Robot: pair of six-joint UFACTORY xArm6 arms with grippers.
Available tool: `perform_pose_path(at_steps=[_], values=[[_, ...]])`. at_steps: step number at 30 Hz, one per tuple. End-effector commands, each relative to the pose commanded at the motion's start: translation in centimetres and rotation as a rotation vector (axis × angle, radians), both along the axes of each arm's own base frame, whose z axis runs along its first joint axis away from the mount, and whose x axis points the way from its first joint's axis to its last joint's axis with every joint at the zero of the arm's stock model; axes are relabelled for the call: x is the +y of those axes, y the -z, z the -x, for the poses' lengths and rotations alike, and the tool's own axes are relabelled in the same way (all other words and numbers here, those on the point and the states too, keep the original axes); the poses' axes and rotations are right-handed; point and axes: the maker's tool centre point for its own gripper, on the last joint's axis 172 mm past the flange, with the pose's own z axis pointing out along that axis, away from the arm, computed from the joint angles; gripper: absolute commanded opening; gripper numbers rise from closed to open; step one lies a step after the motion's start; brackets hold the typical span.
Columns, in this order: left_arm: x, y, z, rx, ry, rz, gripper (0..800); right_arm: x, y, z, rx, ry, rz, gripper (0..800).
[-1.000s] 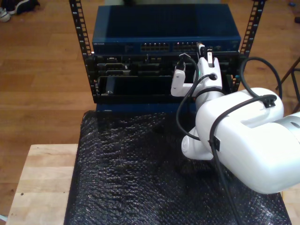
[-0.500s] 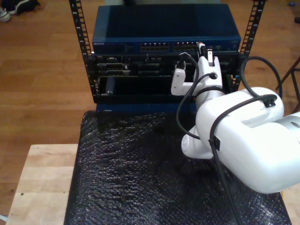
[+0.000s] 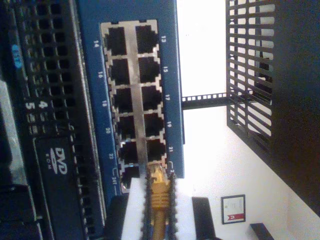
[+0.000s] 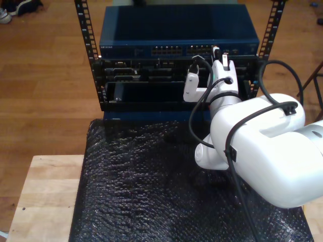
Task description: Grab the cable and plug it in
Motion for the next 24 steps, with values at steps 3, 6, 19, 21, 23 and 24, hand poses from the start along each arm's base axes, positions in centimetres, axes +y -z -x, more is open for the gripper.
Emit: perform_pose_path(at_steps=[3, 6, 19, 21, 23, 24], values=[[0.00, 0.00, 0.00, 0.000, 0.000, 0.000, 800, 0.10, 0.26, -0.13, 0.007, -0.003, 0.001, 0], [0.00, 0.00, 0.00, 0.000, 0.000, 0.000, 800, 0.23, 0.18, -0.47, 0.005, -0.004, -0.002, 0], [0.00, 0.00, 0.00, 0.000, 0.000, 0.000, 800, 0.15, 0.25, -0.55, 0.003, -0.002, -0.004, 0], [0.00, 0.00, 0.00, 0.000, 0.000, 0.000, 800, 0.05, 0.14, -0.57, 0.002, -0.001, -0.006, 33], [0.00, 0.00, 0.00, 0.000, 0.000, 0.000, 800, -0.03, 0.31, -0.56, 0.006, -0.001, -0.006, 101], [0.00, 0.00, 0.00, 0.000, 0.000, 0.000, 800, -0.09, 0.31, -0.58, 0.006, -0.001, -0.005, 124]])
